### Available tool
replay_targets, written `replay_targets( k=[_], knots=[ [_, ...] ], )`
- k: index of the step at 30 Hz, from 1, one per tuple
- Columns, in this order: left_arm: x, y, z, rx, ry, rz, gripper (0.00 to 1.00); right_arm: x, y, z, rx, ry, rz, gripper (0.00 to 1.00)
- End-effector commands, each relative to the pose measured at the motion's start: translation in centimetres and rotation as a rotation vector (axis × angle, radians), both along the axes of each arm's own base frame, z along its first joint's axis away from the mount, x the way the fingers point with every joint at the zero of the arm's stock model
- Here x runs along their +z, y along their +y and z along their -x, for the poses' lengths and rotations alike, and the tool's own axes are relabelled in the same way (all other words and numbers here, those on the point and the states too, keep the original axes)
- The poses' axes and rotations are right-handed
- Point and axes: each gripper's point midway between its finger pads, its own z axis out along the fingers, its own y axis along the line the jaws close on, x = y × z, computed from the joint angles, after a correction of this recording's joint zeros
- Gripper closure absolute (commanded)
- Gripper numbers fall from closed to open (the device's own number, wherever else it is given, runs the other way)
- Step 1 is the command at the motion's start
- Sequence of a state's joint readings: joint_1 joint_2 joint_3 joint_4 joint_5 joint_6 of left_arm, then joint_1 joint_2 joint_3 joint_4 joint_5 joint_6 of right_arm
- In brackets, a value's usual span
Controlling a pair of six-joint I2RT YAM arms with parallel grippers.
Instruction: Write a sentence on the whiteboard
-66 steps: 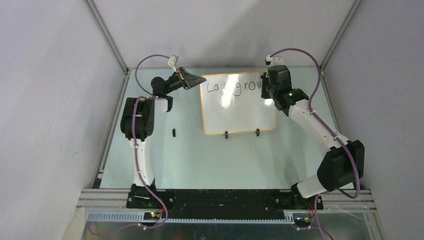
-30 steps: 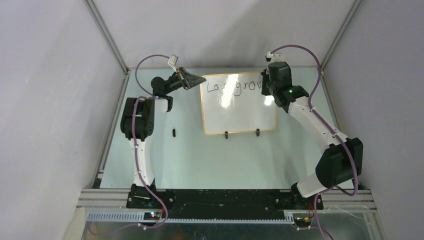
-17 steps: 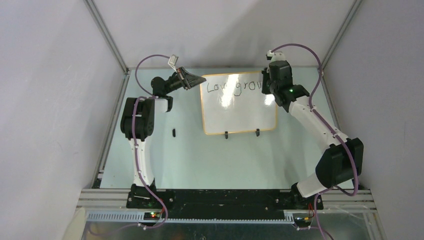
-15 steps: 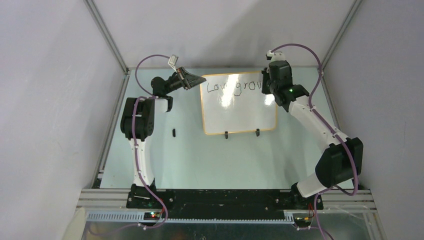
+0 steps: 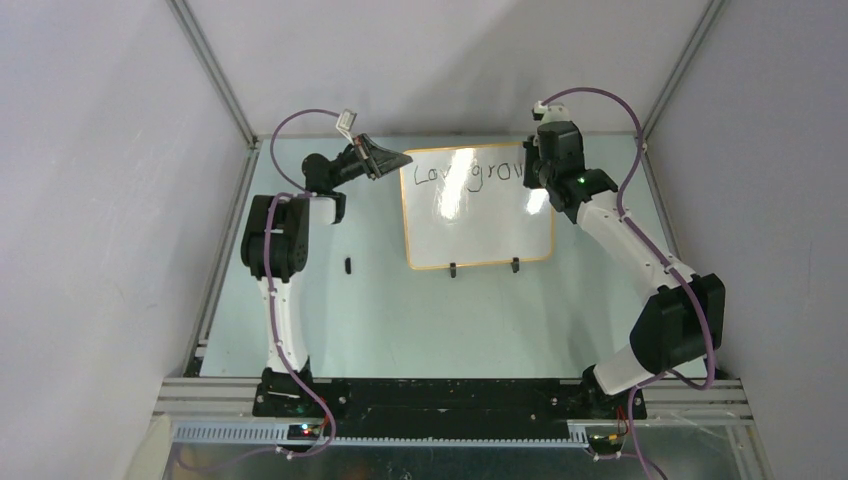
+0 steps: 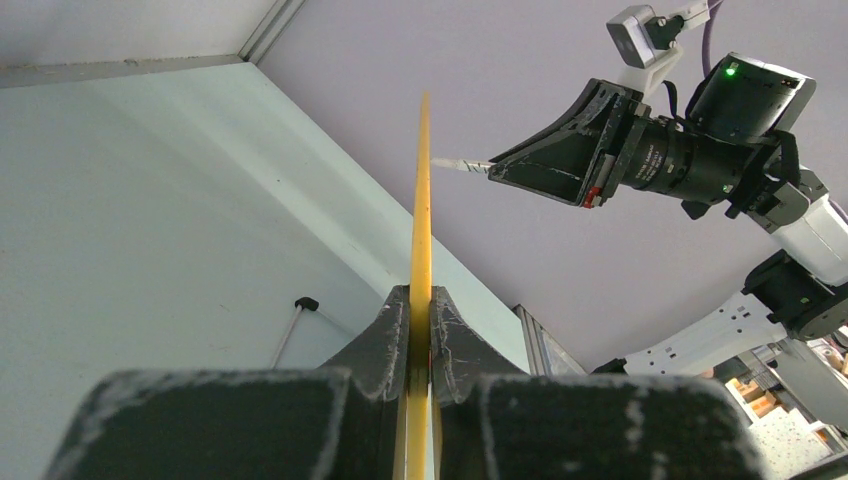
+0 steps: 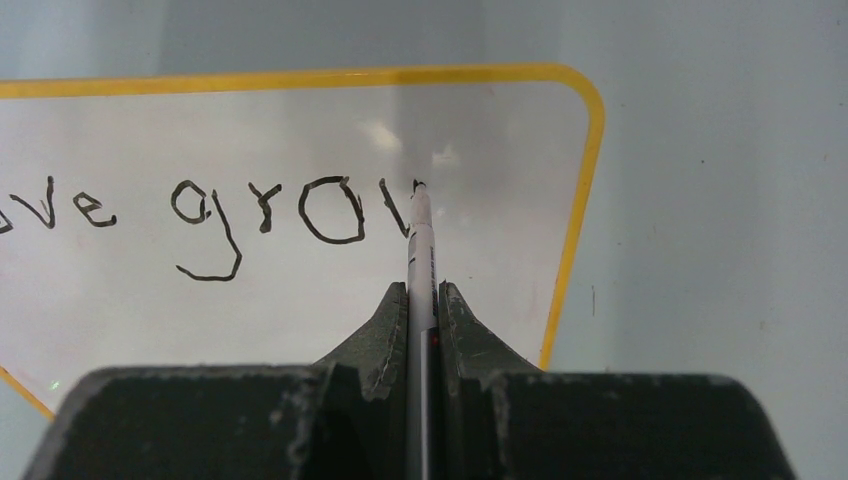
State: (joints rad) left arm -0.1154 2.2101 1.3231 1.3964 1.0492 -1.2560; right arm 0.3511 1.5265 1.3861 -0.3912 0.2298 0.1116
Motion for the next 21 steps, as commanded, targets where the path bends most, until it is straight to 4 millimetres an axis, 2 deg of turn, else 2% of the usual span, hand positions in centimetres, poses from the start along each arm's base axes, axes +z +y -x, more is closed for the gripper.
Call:
replay_targets(
  k=[1, 16, 21],
  knots=[
    [2.7, -0.3, 1.2, -0.011, -0.094, -0.004, 1.0, 1.1, -1.1, 0.4, -0.033, -0.029, 0.0, 1.0],
    [2.8, -0.3, 1.2, -0.012, -0.096, -0.004, 1.0, -0.5, -1.6, 1.8, -0.037, 0.004, -0.008, 1.0],
    [2.7, -0.3, 1.2, -0.011, -0.094, -0.004, 1.0, -0.3, -1.6, 1.8, -0.037, -0.005, -0.006, 1.0]
  ],
)
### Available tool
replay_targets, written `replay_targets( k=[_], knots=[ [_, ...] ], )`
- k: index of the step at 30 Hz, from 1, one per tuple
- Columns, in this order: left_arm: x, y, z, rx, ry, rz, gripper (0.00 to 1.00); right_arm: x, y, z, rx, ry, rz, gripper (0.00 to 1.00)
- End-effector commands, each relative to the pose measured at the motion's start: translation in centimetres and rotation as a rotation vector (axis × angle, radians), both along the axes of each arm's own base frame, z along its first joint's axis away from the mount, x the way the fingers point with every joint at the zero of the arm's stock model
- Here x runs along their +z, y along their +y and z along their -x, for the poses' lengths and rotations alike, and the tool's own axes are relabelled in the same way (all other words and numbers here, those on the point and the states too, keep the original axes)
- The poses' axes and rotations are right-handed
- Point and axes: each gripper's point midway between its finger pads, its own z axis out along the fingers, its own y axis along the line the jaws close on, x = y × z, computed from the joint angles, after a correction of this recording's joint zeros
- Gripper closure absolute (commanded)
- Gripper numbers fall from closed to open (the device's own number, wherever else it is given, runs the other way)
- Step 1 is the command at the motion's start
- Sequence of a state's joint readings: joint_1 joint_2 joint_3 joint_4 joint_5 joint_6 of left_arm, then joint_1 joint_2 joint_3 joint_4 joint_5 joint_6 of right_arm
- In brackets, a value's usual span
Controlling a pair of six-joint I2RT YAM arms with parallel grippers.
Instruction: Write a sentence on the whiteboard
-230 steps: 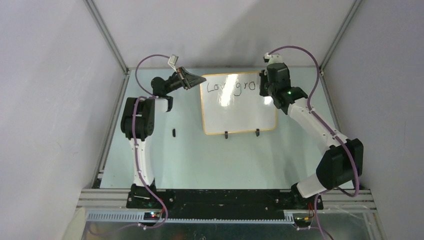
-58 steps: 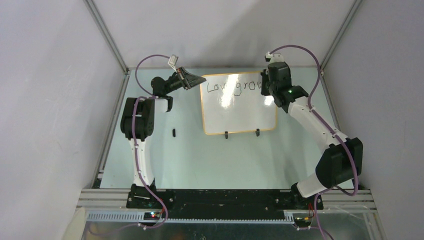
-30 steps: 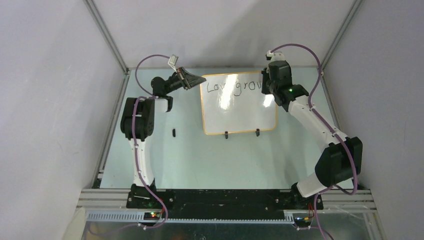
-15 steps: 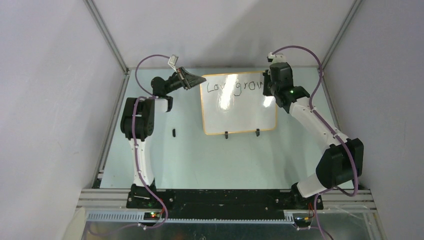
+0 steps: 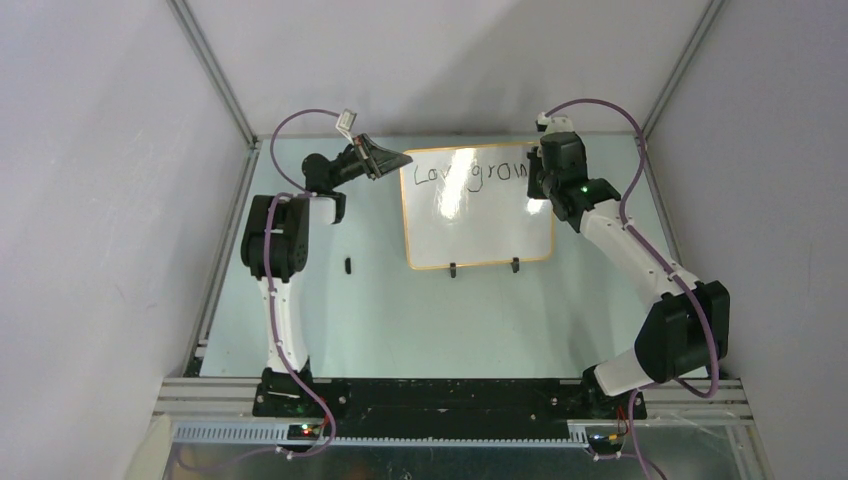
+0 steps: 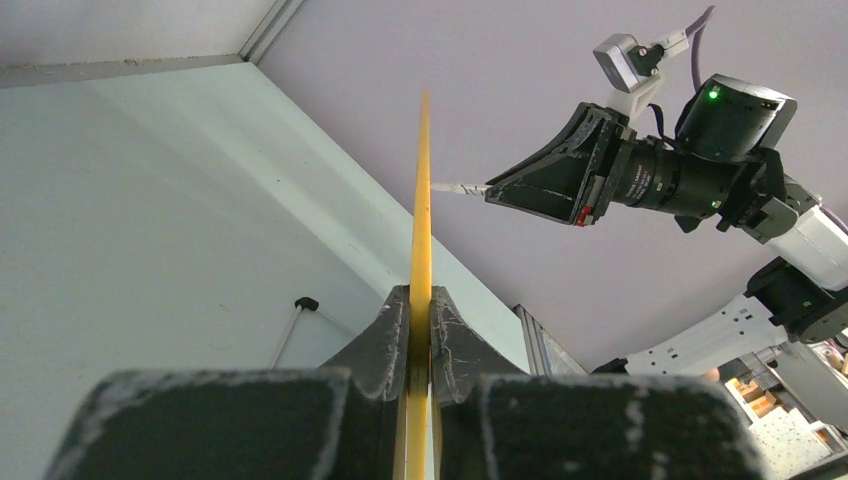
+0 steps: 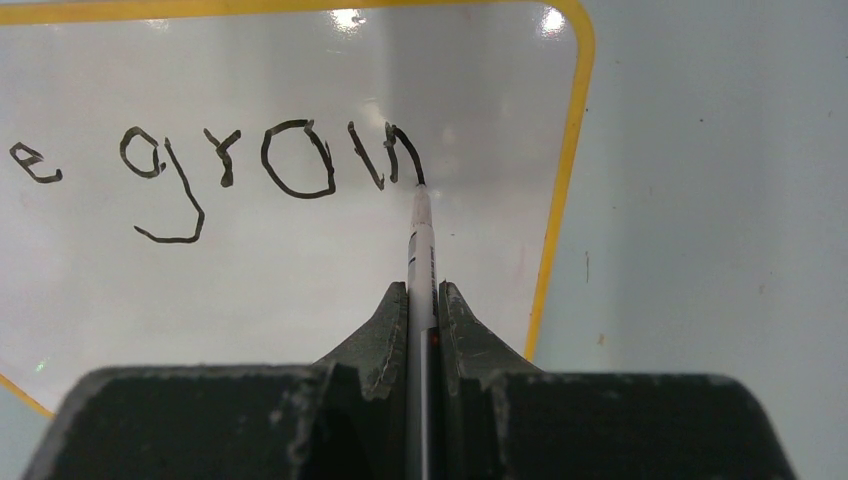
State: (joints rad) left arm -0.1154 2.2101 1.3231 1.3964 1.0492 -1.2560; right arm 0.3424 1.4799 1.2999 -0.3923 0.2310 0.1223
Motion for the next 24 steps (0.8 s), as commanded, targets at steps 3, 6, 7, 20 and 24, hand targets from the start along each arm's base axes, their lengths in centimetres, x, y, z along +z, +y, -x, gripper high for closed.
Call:
replay_targets(
  k=[3, 6, 7, 20, 24],
  knots=[
    [2.7, -0.3, 1.2, -0.011, -0.094, -0.004, 1.0, 1.9, -0.7, -0.1, -0.021, -0.062, -0.012, 1.0],
    [2.7, -0.3, 1.2, -0.012, -0.093, -0.005, 1.0, 2.3, -0.8, -0.5, -0.024, -0.075, -0.018, 1.0],
    [2.7, -0.3, 1.2, -0.012, -0.095, -0.005, 1.0, 2.5, -0.8, -0.6, -0.023, -0.08, -0.02, 1.0],
    [2.8, -0.3, 1.1, -0.011, -0.095, -0.004, 1.0, 3.5, -0.4, -2.0, -0.016, -0.094, -0.025, 1.0],
    [2.7, -0.3, 1.1, -0.011, -0.093, -0.004, 1.0, 4.1, -0.3, -2.4, -0.013, -0.103, -0.027, 1.0]
  ],
)
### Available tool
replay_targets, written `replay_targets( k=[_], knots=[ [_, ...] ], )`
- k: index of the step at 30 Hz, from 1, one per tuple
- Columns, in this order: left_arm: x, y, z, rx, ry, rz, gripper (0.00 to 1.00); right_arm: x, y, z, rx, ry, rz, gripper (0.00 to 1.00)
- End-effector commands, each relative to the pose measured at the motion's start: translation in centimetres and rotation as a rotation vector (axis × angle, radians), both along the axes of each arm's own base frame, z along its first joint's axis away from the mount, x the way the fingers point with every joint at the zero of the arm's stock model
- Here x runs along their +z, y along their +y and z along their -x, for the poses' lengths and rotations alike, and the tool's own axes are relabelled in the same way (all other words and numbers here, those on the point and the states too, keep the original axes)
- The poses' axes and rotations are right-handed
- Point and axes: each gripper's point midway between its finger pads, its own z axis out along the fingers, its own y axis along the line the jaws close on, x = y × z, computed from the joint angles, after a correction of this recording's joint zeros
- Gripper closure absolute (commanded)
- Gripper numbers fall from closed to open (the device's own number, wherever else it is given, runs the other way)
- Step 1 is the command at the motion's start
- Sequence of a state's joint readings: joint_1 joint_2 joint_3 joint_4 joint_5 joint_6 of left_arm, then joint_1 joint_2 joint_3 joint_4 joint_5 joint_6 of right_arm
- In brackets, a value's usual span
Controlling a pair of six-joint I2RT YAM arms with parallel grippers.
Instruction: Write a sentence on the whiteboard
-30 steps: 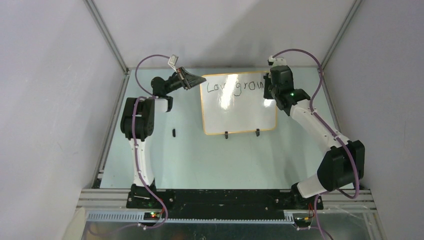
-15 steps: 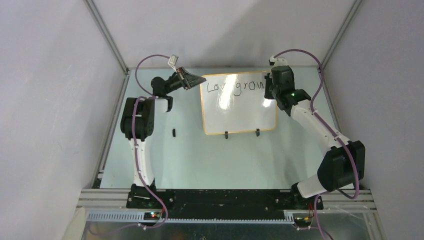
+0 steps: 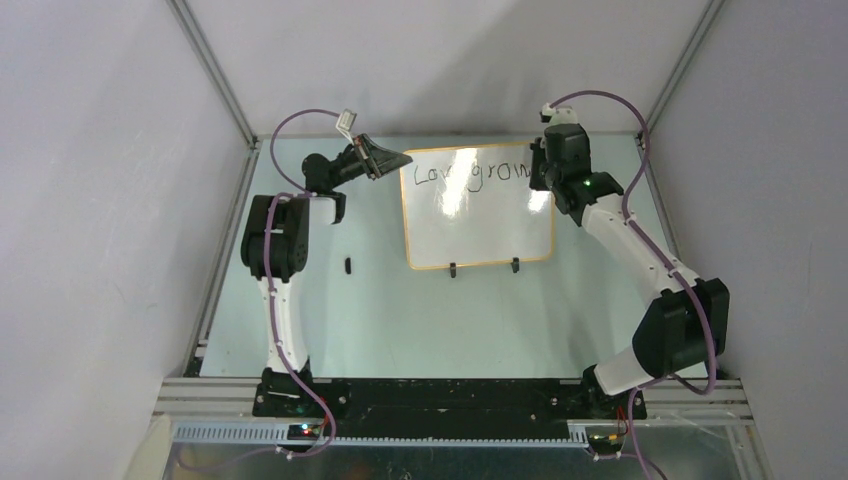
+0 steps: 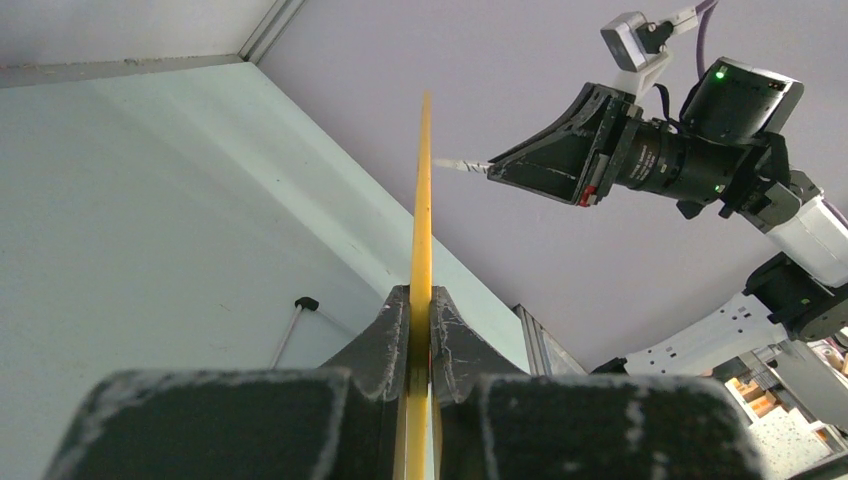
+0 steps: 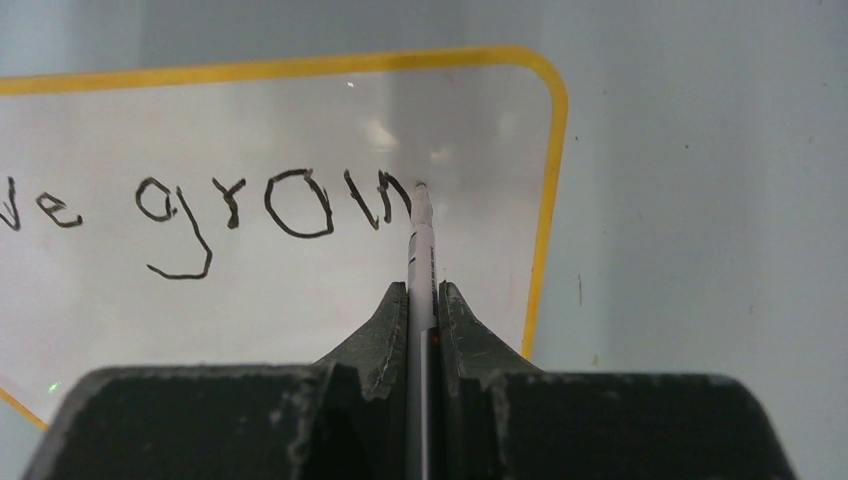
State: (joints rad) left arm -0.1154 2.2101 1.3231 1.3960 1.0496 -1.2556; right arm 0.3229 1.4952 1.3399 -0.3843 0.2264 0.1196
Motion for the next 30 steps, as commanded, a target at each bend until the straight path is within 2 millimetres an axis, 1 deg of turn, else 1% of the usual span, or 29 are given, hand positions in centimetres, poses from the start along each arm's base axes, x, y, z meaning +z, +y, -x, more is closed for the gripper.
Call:
replay_targets(
  k=[1, 7, 11, 14, 17, 24, 30],
  knots=[
    [2.7, -0.3, 1.2, -0.012, -0.095, -0.004, 1.0, 2.9, 0.2, -1.5, 0.0, -0.074, -0.015, 1.0],
    [2.8, -0.3, 1.1, -0.011, -0.094, -0.004, 1.0, 3.3, 0.2, -1.9, 0.001, -0.075, -0.011, 1.0],
    [2.7, -0.3, 1.1, -0.011, -0.095, -0.004, 1.0, 3.5, 0.1, -1.4, -0.001, -0.074, -0.015, 1.0],
    [2.8, -0.3, 1.1, -0.01, -0.095, -0.004, 1.0, 4.5, -0.1, -0.7, 0.0, -0.099, -0.026, 1.0],
    [2.8, -0.3, 1.1, -0.01, -0.096, -0.004, 1.0, 4.7, -0.3, -0.2, -0.002, -0.105, -0.031, 1.0],
    [2.7, -0.3, 1.2, -0.012, -0.094, -0.005, 1.0, 3.8, -1.1, 0.1, -0.023, -0.081, -0.027, 1.0],
    [2.8, -0.3, 1.2, -0.01, -0.096, -0.004, 1.0, 3.3, -2.0, -0.1, -0.046, -0.069, -0.022, 1.0]
  ],
)
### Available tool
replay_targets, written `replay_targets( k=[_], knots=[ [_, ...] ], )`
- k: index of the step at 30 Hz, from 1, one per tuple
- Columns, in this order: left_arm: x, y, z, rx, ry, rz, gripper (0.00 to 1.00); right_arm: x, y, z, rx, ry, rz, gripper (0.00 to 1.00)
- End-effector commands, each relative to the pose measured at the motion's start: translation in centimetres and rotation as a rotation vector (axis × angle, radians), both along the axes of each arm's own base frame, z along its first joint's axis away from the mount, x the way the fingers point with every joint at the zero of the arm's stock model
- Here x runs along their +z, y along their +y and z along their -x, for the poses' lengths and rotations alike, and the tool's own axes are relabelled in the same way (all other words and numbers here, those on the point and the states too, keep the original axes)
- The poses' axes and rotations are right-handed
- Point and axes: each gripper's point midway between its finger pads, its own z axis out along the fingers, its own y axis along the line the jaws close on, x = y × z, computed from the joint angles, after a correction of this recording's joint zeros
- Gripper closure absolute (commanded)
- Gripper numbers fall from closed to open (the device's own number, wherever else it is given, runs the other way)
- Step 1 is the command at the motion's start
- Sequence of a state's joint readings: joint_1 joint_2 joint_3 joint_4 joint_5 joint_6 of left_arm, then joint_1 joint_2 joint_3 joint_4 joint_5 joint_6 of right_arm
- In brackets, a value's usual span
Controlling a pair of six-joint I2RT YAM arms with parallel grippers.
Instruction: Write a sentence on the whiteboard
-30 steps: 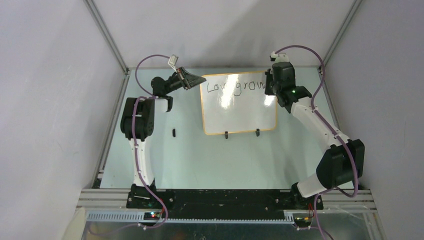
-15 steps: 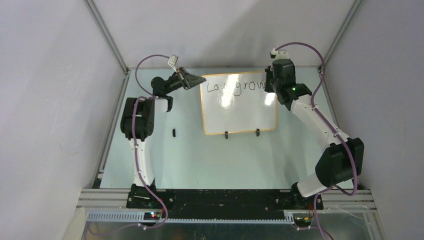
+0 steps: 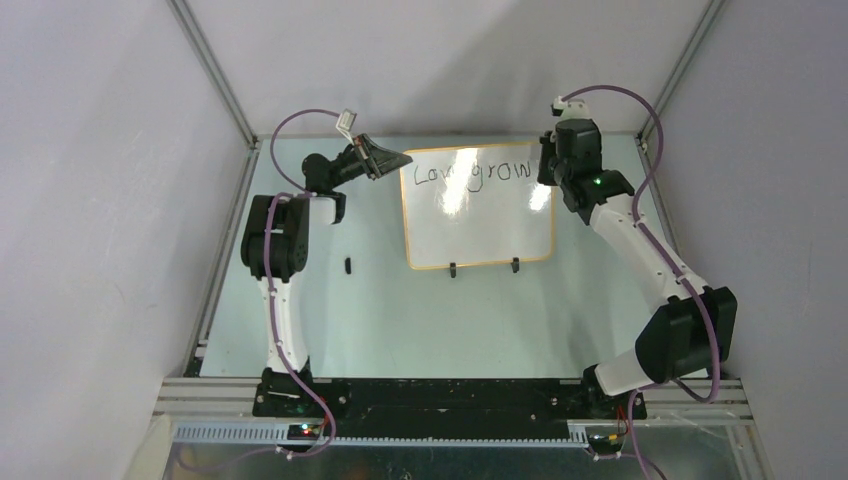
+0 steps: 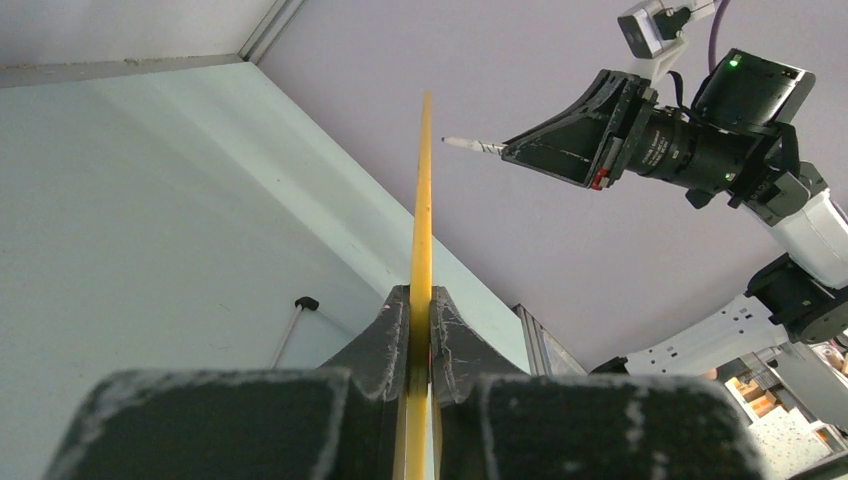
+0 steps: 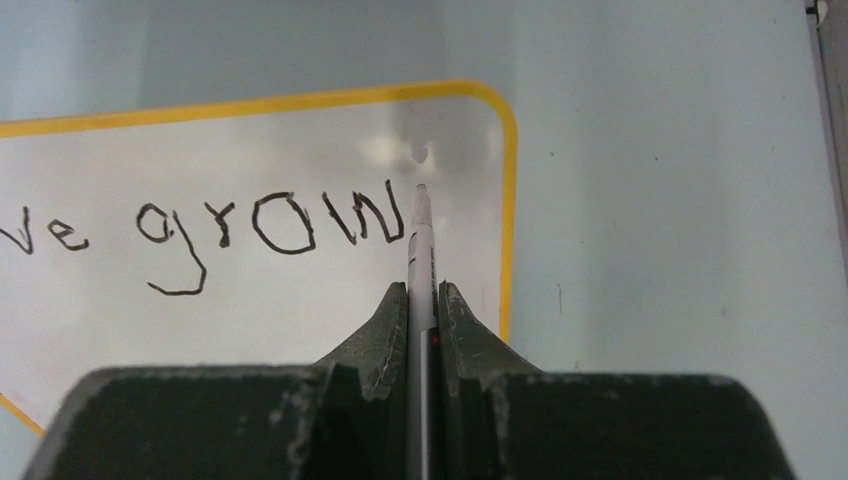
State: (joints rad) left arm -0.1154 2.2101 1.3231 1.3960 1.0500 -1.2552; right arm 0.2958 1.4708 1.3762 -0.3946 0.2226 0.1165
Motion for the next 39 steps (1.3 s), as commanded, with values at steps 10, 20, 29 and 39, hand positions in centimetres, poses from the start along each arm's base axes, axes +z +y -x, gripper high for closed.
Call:
replay_targets(
  k=[10, 20, 29, 39],
  knots=[
    [2.8, -0.3, 1.2, -0.012, -0.096, -0.004, 1.0, 0.1, -0.9, -0.6, -0.03, -0.013, -0.005, 1.0],
    [2.8, -0.3, 1.1, -0.01, -0.095, -0.004, 1.0, -0.6, -0.9, -1.1, -0.039, -0.007, 0.002, 1.0],
    [2.7, -0.3, 1.2, -0.012, -0.095, -0.005, 1.0, -1.0, -0.9, -1.5, -0.043, -0.005, 0.009, 1.0],
    [2.7, -0.3, 1.1, -0.012, -0.094, -0.005, 1.0, -1.2, -0.2, -1.6, -0.008, 0.001, -0.01, 1.0]
  ],
)
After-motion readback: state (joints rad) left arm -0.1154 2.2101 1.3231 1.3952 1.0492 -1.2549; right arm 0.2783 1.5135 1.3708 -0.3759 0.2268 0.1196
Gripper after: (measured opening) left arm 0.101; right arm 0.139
